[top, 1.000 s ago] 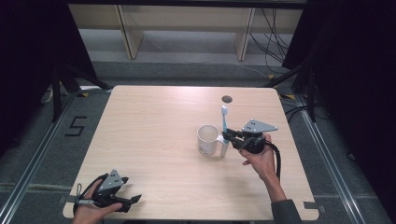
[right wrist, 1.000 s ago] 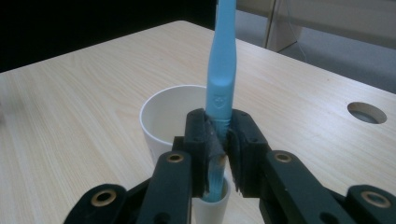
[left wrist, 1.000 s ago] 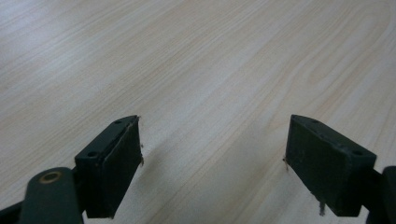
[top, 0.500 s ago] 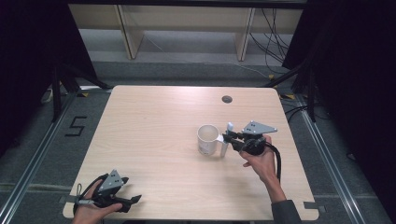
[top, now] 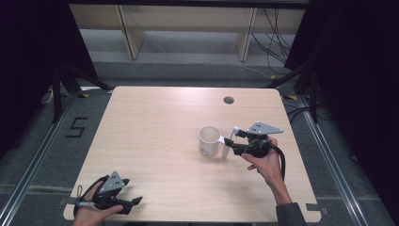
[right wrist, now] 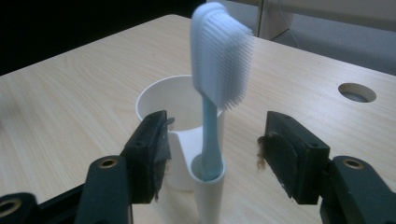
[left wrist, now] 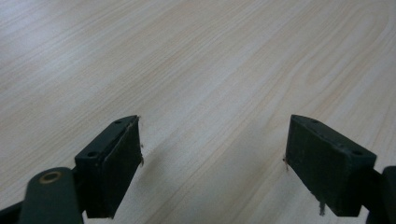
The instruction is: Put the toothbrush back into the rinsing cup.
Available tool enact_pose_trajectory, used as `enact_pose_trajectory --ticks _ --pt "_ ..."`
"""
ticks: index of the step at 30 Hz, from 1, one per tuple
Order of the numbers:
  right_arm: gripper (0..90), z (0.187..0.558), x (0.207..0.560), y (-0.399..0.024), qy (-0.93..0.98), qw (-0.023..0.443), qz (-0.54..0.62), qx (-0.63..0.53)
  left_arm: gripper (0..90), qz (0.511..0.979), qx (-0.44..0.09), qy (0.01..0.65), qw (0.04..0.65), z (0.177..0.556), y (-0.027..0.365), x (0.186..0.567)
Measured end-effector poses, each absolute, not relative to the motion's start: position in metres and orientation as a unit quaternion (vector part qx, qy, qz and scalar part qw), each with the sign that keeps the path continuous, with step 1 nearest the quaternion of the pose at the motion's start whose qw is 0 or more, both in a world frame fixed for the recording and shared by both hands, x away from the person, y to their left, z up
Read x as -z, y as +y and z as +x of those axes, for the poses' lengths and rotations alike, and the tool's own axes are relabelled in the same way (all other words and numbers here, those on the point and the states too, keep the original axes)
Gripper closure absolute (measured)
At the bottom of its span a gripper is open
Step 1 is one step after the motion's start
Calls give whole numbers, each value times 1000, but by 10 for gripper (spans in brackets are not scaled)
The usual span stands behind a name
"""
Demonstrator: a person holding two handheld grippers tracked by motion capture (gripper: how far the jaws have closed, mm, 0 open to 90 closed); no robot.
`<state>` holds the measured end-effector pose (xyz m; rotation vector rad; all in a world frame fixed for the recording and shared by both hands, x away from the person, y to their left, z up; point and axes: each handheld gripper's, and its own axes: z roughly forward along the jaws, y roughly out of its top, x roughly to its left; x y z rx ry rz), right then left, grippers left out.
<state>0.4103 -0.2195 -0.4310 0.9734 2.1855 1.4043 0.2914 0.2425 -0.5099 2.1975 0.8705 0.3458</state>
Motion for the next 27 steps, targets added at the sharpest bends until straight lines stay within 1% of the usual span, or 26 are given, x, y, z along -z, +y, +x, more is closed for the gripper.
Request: enact_pose_trajectory --ticks 1,2,3,4,6,7,8,9,10,11,12,13,15,19,20,24,27 --pt "387 408 429 -220 774 184 348 -495 178 855 -135 339 368 291 242 510" --pt "384 406 429 -220 769 177 357 -500 178 856 -134 338 368 291 243 510" --pt "383 405 428 -222 771 186 352 -497 178 855 -135 339 369 291 242 510" --pt "380 403 427 -222 769 172 361 -499 178 858 -137 336 363 292 243 509" --pt "369 402 426 -224 771 184 357 -494 178 855 -134 337 371 292 243 510" --pt "364 401 427 -223 767 176 365 -498 178 855 -135 338 368 292 243 510" --pt "361 401 426 -225 771 185 361 -491 178 856 -135 338 367 292 243 510" --pt "360 399 427 -224 767 171 370 -495 178 856 -136 338 367 292 243 510" --pt "355 400 427 -226 773 183 360 -490 178 856 -135 338 368 292 243 510" --pt "344 398 426 -226 772 174 369 -488 178 854 -134 337 372 292 243 510" --pt "336 398 426 -226 772 179 369 -485 178 854 -134 338 372 292 243 510" --pt "335 395 426 -226 771 171 379 -483 178 854 -137 340 369 292 243 510" --pt "322 395 426 -228 771 181 369 -486 178 855 -136 339 368 291 243 509" --pt "288 389 426 -229 769 165 385 -483 178 856 -137 339 365 292 243 509" --pt "287 390 427 -231 773 176 376 -479 178 854 -137 340 369 291 242 509" --pt "258 386 430 -233 773 164 387 -474 178 856 -135 338 368 291 243 509" --pt "253 383 430 -234 775 171 386 -470 178 856 -139 338 366 291 243 509"
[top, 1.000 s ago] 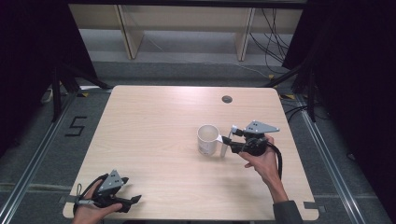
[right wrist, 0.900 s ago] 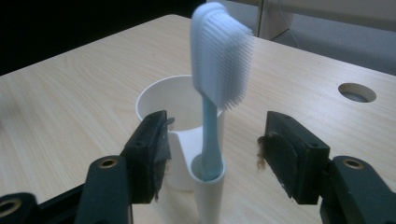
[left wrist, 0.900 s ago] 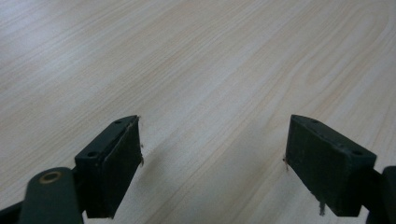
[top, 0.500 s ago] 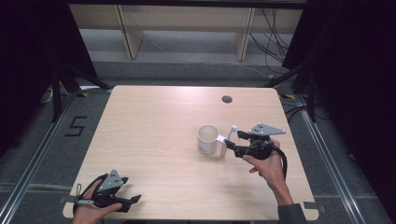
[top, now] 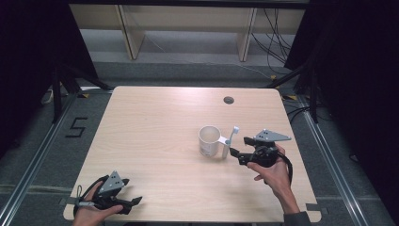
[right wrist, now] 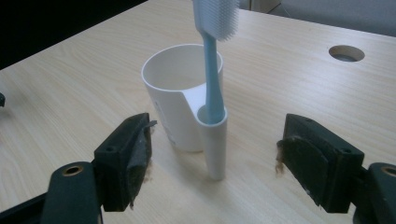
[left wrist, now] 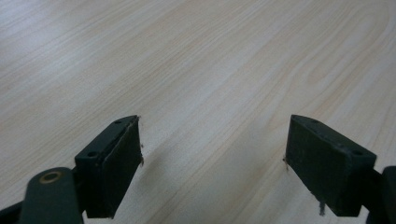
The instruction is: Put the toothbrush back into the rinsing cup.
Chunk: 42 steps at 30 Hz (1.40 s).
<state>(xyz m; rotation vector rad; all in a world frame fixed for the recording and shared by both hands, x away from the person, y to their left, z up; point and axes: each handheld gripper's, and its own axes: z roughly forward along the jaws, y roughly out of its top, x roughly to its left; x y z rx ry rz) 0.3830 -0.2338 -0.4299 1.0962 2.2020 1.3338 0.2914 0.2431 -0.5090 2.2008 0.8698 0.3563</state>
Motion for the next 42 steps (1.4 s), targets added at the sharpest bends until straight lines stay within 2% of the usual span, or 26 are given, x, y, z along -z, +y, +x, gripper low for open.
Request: enact_pose_trajectory --ticks 1,3,6,8,13,17,23,26,28,30,32,33,34,39,42 --pt "251 381 431 -231 769 158 394 -479 178 856 -139 338 366 291 243 509" --pt "243 381 430 -233 774 172 385 -472 178 856 -138 339 365 291 243 509" --pt "239 376 429 -231 773 156 394 -473 178 854 -135 338 372 291 243 510" --pt "234 376 429 -232 777 166 386 -468 178 853 -136 341 371 291 243 509" --pt "231 370 431 -230 773 150 404 -465 178 853 -135 339 372 291 243 510" --pt "228 371 434 -232 777 163 392 -465 178 854 -135 339 370 291 243 509" --pt "228 364 437 -231 777 143 406 -459 178 856 -135 338 368 291 243 509" --pt "228 364 439 -232 780 154 396 -458 178 856 -135 338 368 292 243 509" --pt "228 363 440 -232 786 139 394 -456 178 854 -136 340 369 291 243 509" --pt "228 362 441 -232 782 154 395 -457 178 853 -138 340 372 292 243 510" --pt "227 360 442 -230 776 141 404 -463 178 854 -138 341 367 291 242 509" --pt "227 361 442 -232 783 154 392 -459 178 856 -135 338 367 291 242 509" --pt "226 358 441 -230 780 141 406 -455 178 854 -137 339 370 291 242 509" --pt "213 356 446 -231 784 149 399 -451 178 854 -136 339 369 291 243 509" --pt "208 354 449 -229 785 138 398 -454 178 852 -135 340 374 291 243 509"
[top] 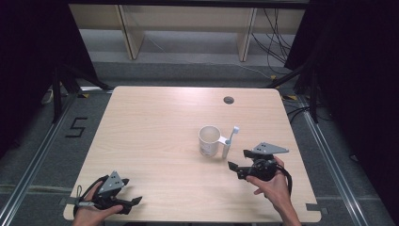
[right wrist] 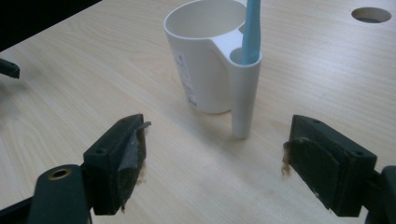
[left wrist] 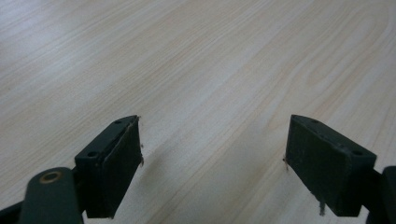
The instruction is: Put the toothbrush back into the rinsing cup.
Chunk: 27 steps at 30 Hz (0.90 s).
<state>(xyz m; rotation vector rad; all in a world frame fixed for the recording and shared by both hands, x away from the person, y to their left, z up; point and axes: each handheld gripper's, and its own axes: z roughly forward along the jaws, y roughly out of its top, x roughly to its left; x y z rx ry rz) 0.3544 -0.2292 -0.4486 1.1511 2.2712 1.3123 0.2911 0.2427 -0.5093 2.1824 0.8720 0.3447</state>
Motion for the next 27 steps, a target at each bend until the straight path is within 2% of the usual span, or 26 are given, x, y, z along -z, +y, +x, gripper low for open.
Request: enact_pose_trajectory --ticks 7,12,14,19,20,27 --pt "199 351 452 -229 787 137 400 -449 178 853 -134 340 373 291 243 509" --pt "199 346 455 -226 787 114 414 -443 178 853 -135 340 372 291 243 509" --pt "199 347 457 -227 790 126 401 -445 178 852 -135 341 373 291 243 510" --pt "198 343 460 -226 789 106 412 -443 178 853 -135 341 371 291 243 510" --pt "198 344 460 -227 797 118 398 -438 178 852 -135 341 373 291 243 510" --pt "197 340 466 -225 798 116 398 -437 178 852 -135 341 373 291 243 509"
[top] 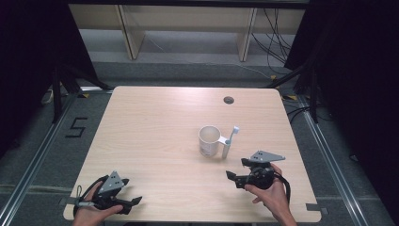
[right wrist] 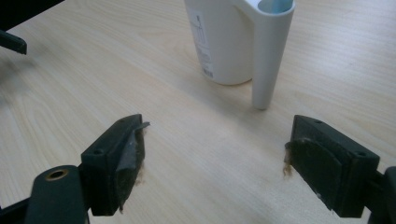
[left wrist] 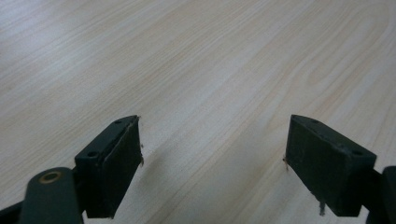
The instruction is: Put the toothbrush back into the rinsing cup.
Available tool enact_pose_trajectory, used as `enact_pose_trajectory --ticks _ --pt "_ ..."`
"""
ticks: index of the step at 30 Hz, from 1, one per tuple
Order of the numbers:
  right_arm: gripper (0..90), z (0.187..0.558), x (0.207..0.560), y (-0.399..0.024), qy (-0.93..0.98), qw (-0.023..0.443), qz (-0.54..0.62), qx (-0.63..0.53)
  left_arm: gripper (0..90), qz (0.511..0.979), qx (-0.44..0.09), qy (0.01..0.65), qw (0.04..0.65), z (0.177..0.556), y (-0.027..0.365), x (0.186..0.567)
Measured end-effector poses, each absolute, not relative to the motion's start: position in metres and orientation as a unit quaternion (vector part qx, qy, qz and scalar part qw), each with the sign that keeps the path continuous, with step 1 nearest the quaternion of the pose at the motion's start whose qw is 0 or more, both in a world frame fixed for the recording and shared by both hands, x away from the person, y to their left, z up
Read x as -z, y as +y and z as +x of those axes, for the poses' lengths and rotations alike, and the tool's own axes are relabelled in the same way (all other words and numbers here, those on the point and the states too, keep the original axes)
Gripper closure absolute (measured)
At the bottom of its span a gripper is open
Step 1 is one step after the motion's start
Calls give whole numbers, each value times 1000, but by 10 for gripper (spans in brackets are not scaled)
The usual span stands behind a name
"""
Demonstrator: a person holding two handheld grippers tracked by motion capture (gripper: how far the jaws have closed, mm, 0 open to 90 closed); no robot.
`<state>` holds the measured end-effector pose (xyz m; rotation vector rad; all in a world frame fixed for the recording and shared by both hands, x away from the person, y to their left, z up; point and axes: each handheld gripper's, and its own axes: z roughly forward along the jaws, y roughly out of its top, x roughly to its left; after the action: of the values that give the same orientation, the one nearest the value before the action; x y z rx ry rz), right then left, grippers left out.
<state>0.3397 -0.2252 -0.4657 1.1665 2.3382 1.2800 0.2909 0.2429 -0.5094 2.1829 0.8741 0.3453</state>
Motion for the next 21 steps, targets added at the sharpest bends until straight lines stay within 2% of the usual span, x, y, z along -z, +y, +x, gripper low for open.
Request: enact_pose_trajectory --ticks 2,5,6,8,10,11,16,17,18,20,21 --pt "197 337 466 -223 796 104 410 -433 178 853 -136 340 371 291 243 509" --pt "197 336 468 -223 802 111 395 -434 178 852 -136 342 374 291 243 509" --pt "197 334 468 -221 799 96 405 -435 178 852 -136 341 373 291 243 509" --pt "197 334 469 -222 804 110 393 -434 178 851 -139 344 372 291 242 510" --pt "197 330 470 -220 800 90 406 -432 178 853 -137 342 370 290 243 509" --pt "197 331 470 -222 807 111 395 -425 178 853 -137 342 370 290 243 509" --pt "198 326 473 -220 805 95 403 -426 178 853 -136 340 372 291 243 509" --pt "197 327 473 -222 812 105 386 -425 178 852 -136 342 371 291 243 509" --pt "197 324 473 -221 807 92 400 -424 178 852 -137 342 371 290 243 509" --pt "197 324 474 -222 810 100 391 -426 178 853 -137 342 370 290 243 509" --pt "197 321 473 -220 807 86 404 -422 178 853 -137 342 370 290 243 509"
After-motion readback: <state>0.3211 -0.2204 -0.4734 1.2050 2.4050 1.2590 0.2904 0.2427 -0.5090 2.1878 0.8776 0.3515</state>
